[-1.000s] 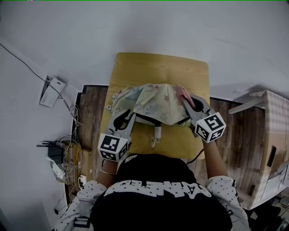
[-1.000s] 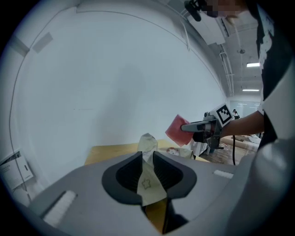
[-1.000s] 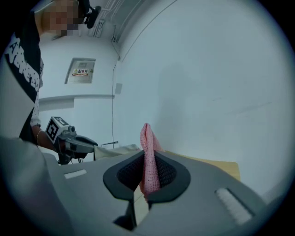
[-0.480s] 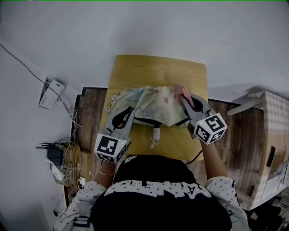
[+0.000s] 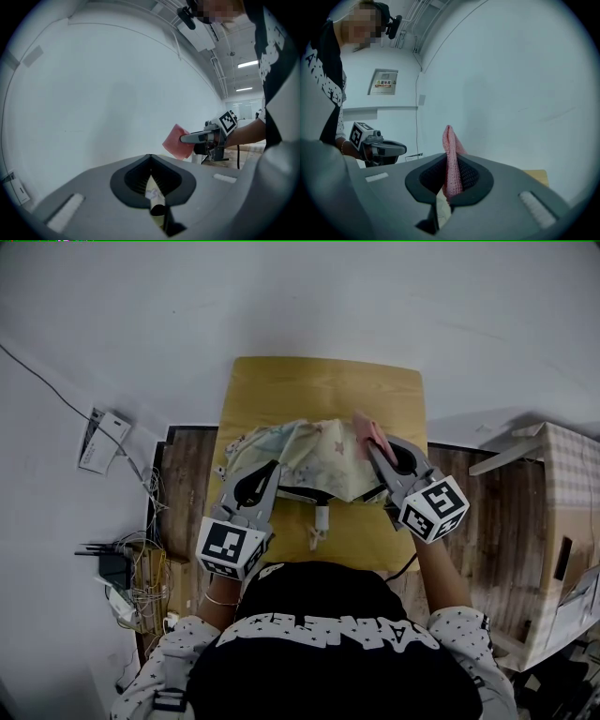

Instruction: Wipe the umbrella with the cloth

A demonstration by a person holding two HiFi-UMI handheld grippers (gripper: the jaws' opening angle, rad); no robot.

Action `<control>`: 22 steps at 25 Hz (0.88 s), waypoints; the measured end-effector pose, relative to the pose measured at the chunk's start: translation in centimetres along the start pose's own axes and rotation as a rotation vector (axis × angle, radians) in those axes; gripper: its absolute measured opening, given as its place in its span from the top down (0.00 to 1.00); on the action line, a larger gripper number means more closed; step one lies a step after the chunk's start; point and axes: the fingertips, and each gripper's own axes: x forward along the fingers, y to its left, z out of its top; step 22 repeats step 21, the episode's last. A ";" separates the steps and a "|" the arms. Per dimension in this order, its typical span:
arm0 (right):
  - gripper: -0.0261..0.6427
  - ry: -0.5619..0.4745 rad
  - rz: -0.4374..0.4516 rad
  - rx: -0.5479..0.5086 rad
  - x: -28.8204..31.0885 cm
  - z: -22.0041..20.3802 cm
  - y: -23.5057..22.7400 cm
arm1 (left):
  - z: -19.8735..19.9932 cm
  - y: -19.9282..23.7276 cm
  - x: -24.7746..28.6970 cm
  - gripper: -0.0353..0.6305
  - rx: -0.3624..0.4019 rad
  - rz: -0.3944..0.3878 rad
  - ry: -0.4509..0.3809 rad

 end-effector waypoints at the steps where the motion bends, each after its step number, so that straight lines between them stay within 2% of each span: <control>1: 0.92 -0.002 0.002 0.002 -0.1 0.1 0.1 | 0.1 0.0 0.1 0.94 0.003 0.001 -0.007; 22: 0.92 0.005 0.009 0.005 -1.1 -0.3 0.3 | -0.1 -0.5 0.6 0.94 -0.015 0.005 0.010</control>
